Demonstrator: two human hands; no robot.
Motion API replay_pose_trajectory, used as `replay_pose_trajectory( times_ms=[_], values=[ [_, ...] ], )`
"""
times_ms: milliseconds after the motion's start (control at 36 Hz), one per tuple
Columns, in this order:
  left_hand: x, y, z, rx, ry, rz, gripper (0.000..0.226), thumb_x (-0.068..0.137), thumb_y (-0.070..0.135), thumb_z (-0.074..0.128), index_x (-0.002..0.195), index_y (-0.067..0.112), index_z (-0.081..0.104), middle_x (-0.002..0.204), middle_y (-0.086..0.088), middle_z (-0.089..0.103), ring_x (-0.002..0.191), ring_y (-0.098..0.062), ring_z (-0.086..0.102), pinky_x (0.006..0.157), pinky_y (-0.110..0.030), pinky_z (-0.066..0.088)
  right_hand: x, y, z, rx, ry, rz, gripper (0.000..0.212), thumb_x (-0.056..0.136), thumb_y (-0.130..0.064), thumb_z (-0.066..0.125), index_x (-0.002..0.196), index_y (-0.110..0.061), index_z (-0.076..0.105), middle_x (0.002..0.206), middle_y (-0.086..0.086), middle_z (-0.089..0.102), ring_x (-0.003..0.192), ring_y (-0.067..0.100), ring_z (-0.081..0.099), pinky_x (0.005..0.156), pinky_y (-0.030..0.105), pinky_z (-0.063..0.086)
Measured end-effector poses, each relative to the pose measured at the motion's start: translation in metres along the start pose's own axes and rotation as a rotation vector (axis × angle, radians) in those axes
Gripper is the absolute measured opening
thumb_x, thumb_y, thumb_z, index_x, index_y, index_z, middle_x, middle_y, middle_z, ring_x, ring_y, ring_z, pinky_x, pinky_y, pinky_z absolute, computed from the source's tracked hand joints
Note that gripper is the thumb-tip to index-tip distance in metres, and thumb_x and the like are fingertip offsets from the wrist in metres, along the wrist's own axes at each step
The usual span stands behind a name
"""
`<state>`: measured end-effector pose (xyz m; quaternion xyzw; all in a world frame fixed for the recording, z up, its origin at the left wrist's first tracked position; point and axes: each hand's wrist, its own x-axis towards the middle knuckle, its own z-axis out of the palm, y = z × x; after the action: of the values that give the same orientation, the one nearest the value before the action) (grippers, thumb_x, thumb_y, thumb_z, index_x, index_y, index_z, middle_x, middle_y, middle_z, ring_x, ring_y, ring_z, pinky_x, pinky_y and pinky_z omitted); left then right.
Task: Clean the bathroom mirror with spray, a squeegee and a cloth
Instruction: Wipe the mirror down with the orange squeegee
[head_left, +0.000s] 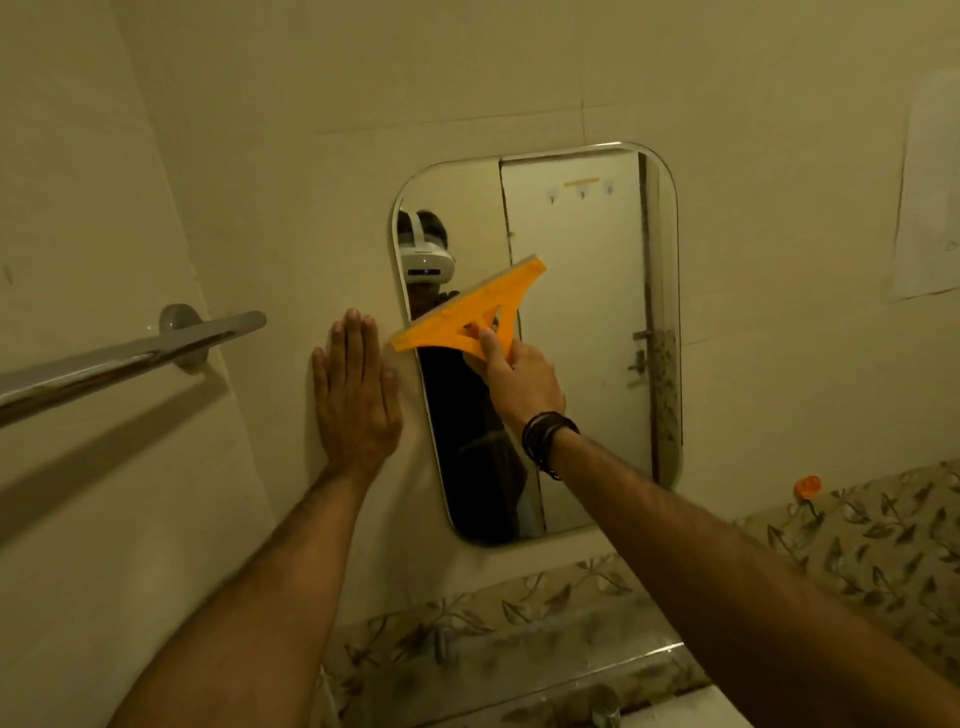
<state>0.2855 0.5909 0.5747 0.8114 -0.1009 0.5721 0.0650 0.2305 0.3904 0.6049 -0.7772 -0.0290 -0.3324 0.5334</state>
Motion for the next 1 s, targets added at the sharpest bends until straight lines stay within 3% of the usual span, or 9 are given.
replay_pose_trajectory(
  times_ms=[111, 194, 361, 472, 556, 639, 806, 917, 1000],
  values=[
    [0.001, 0.001, -0.001, -0.013, -0.008, -0.004, 0.062, 0.106, 0.034, 0.021, 0.163, 0.011, 0.010, 0.171, -0.010, 0.008, 0.159, -0.025, 0.007, 0.128, -0.049, 0.006, -0.051, 0.056, 0.001, 0.002, -0.034, 0.081, 0.052, 0.098, -0.065, 0.036, 0.096, -0.024, 0.069, 0.073, -0.007, 0.064, 0.067, 0.014, 0.061, 0.057, 0.030, 0.047],
    [-0.001, 0.002, 0.000, -0.015, -0.013, -0.021, 0.062, 0.106, 0.033, 0.020, 0.163, 0.011, 0.009, 0.171, -0.010, 0.007, 0.159, -0.025, 0.005, 0.128, -0.048, 0.004, -0.097, 0.099, 0.006, -0.048, -0.040, 0.201, 0.055, 0.099, -0.062, 0.036, 0.082, -0.020, 0.068, 0.067, -0.005, 0.061, 0.065, 0.016, 0.060, 0.057, 0.031, 0.043],
    [-0.010, 0.009, 0.005, -0.036, -0.016, -0.089, 0.063, 0.106, 0.038, 0.013, 0.163, 0.011, 0.005, 0.171, -0.011, 0.006, 0.159, -0.026, 0.003, 0.128, -0.050, 0.004, -0.156, 0.150, 0.013, -0.046, -0.072, 0.325, 0.044, 0.101, -0.056, 0.037, 0.095, -0.031, 0.073, 0.063, -0.008, 0.055, 0.061, 0.008, 0.054, 0.051, 0.024, 0.034],
    [-0.024, 0.013, 0.008, -0.020, -0.016, -0.125, 0.064, 0.107, 0.039, 0.013, 0.163, 0.010, 0.006, 0.171, -0.013, 0.009, 0.158, -0.027, 0.005, 0.127, -0.051, 0.004, -0.165, 0.159, 0.016, -0.045, -0.078, 0.360, 0.049, 0.102, -0.055, 0.036, 0.104, -0.024, 0.074, 0.069, -0.004, 0.060, 0.066, 0.011, 0.058, 0.053, 0.027, 0.035],
    [-0.032, 0.014, 0.010, -0.008, -0.029, -0.142, 0.064, 0.107, 0.040, 0.013, 0.163, 0.010, 0.006, 0.171, -0.013, 0.008, 0.158, -0.028, 0.005, 0.127, -0.051, 0.004, -0.170, 0.163, 0.012, -0.065, -0.087, 0.391, 0.050, 0.103, -0.052, 0.038, 0.090, -0.016, 0.070, 0.069, -0.002, 0.057, 0.066, 0.015, 0.056, 0.054, 0.028, 0.035],
    [-0.037, 0.014, 0.012, -0.005, -0.045, -0.147, 0.063, 0.108, 0.039, 0.016, 0.163, 0.011, 0.002, 0.171, -0.013, 0.006, 0.158, -0.029, 0.004, 0.127, -0.052, 0.003, -0.178, 0.176, 0.011, -0.094, -0.115, 0.477, 0.051, 0.100, -0.060, 0.037, 0.085, -0.018, 0.063, 0.079, -0.001, 0.060, 0.082, 0.024, 0.061, 0.070, 0.034, 0.045],
    [-0.057, 0.019, 0.011, 0.009, -0.082, -0.180, 0.063, 0.108, 0.038, 0.017, 0.163, 0.011, 0.001, 0.171, -0.013, 0.003, 0.158, -0.029, 0.002, 0.127, -0.051, 0.002, -0.187, 0.203, -0.005, -0.108, -0.162, 0.671, 0.060, 0.099, -0.060, 0.038, 0.123, -0.011, 0.066, 0.125, 0.017, 0.065, 0.117, 0.037, 0.059, 0.094, 0.039, 0.045],
    [-0.072, 0.024, 0.013, 0.006, -0.112, -0.209, 0.064, 0.109, 0.034, 0.024, 0.163, 0.010, 0.000, 0.171, -0.014, 0.002, 0.158, -0.030, 0.001, 0.128, -0.052, 0.003, -0.184, 0.200, -0.022, -0.128, -0.131, 0.585, 0.057, 0.096, -0.068, 0.036, 0.098, -0.021, 0.069, 0.095, 0.003, 0.066, 0.097, 0.029, 0.062, 0.082, 0.038, 0.047],
    [-0.086, 0.033, 0.012, -0.013, -0.137, -0.260, 0.064, 0.108, 0.034, 0.025, 0.163, 0.010, 0.001, 0.171, -0.014, 0.002, 0.159, -0.029, 0.001, 0.128, -0.051, 0.004, -0.176, 0.192, -0.040, -0.136, -0.106, 0.557, 0.055, 0.098, -0.064, 0.038, 0.071, -0.020, 0.058, 0.074, 0.001, 0.058, 0.076, 0.024, 0.056, 0.067, 0.034, 0.039]
  ],
)
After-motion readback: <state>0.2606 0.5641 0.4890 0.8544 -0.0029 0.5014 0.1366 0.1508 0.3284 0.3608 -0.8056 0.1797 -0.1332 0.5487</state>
